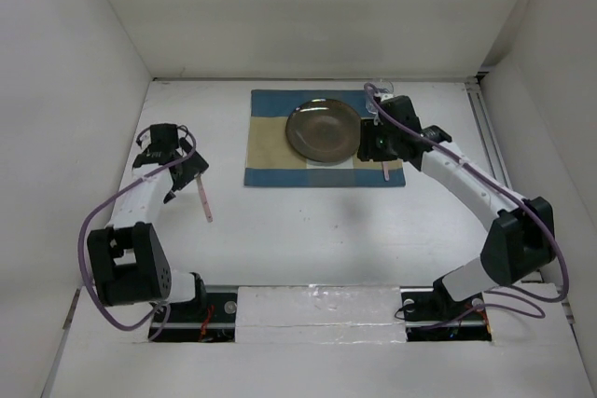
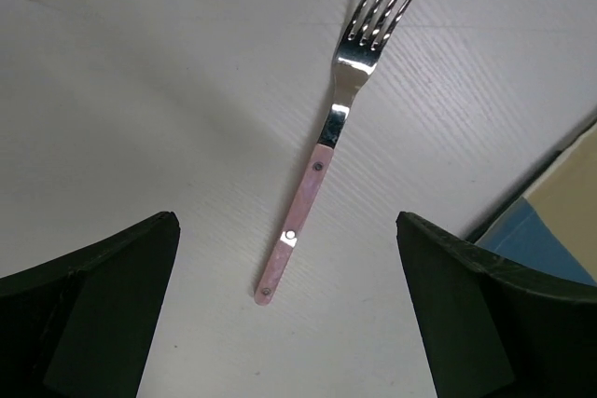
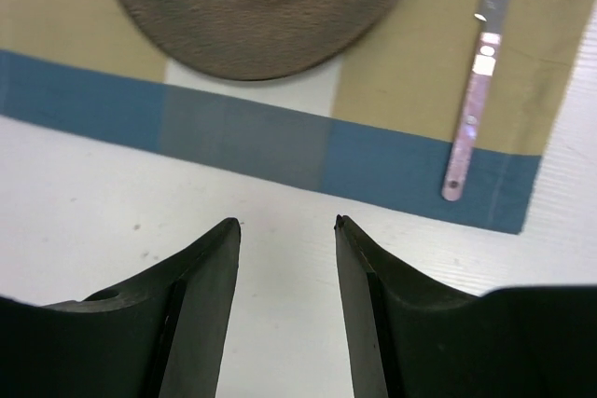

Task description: Set the dinner table for one person

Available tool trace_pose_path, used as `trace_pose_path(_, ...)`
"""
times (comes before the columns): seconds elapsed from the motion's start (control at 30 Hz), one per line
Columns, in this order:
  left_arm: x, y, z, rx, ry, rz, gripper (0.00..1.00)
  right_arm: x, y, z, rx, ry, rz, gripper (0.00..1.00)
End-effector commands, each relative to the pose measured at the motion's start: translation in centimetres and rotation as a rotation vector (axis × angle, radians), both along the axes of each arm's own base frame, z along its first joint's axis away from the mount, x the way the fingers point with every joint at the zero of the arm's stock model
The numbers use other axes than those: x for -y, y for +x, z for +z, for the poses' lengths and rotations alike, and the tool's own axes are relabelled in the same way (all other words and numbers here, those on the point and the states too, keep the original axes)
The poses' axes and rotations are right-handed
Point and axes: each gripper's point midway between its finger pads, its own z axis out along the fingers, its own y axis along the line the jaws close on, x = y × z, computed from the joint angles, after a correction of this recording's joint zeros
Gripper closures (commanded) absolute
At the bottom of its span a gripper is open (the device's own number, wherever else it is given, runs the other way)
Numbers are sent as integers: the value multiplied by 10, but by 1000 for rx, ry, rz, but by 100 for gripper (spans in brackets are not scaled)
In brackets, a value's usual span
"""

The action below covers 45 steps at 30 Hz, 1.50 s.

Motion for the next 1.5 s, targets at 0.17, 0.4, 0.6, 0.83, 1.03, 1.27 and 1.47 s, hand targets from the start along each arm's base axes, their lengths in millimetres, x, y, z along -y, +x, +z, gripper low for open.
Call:
trace_pose_path(0.17,6,-1,-26,-98,-43,-26,0,-39,-5,33,121,104,115,49)
trace_pose_path(0.4,21,-1,-62,-207,-118,-126,5,-45,-12,47,157,143,148,49)
trace_pose_path(0.6,30,-8,-89,-288,-170,-163,19,-40,-20,72,232,147,154,49)
trace_pose_path(0.83,23,-6,-84,-283,-136,-149,89,-34,-28,89,291,155,141,49)
trace_pose_path(1.03,16,4,-56,-211,-37,-126,100,-34,-29,90,299,159,141,49)
trace_pose_path(1.27,43,43,14,-23,10,-256,100,-41,-31,89,288,181,173,49)
trace_pose_path(1.47,140,78,27,-37,22,-547,100,-41,-40,110,320,228,180,49)
